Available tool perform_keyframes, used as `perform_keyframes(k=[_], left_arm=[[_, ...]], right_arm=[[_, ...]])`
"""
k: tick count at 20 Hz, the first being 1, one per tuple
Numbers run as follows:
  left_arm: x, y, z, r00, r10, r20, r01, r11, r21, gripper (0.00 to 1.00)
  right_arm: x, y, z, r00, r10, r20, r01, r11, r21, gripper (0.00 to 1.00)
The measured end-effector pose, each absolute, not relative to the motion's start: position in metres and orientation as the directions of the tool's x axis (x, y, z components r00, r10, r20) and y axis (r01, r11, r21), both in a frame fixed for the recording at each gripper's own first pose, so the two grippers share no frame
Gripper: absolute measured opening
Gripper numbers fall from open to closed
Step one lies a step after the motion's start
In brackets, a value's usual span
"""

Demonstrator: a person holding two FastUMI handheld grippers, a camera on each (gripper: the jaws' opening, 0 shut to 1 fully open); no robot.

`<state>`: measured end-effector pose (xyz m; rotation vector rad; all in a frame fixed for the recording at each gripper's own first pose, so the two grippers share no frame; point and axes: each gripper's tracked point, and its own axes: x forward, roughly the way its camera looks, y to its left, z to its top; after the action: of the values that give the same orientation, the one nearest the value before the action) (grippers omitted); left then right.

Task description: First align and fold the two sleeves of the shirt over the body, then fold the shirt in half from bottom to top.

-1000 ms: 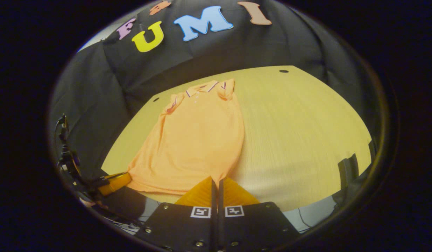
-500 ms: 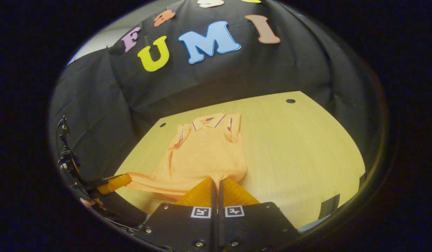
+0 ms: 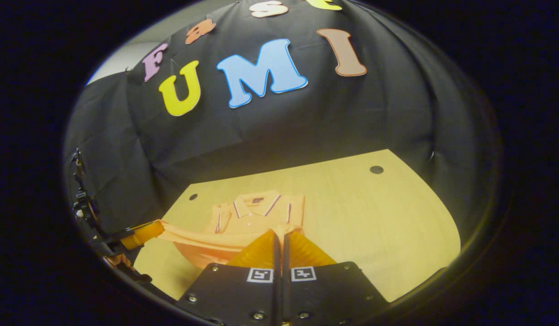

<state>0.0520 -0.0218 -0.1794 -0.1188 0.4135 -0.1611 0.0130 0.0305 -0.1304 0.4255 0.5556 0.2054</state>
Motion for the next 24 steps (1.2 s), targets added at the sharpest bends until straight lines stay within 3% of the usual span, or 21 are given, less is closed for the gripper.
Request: perform_keyframes(k=[6, 12, 19, 24], left_arm=[[0.15, -0.01, -0.182, 0.915, -0.195, -0.354, 0.182, 0.981, -0.071, 0.06], [0.237, 0.004, -0.231, 0.913, -0.202, -0.354, 0.194, 0.979, -0.057, 0.06], [0.271, 0.012, -0.294, 0.898, -0.173, -0.404, 0.162, 0.985, -0.061, 0.06], [0.276, 0.016, -0.322, 0.873, -0.17, -0.457, 0.162, 0.985, -0.056, 0.07]], right_arm=[[0.106, 0.051, -0.131, 0.838, 0.242, -0.49, -0.065, 0.934, 0.351, 0.0], [0.185, 0.074, -0.161, 0.832, 0.16, -0.531, -0.024, 0.967, 0.254, 0.0], [0.213, 0.095, -0.217, 0.797, 0.095, -0.597, 0.0, 0.987, 0.158, 0.01], [0.214, 0.102, -0.236, 0.77, 0.08, -0.633, 0.004, 0.991, 0.13, 0.06]])
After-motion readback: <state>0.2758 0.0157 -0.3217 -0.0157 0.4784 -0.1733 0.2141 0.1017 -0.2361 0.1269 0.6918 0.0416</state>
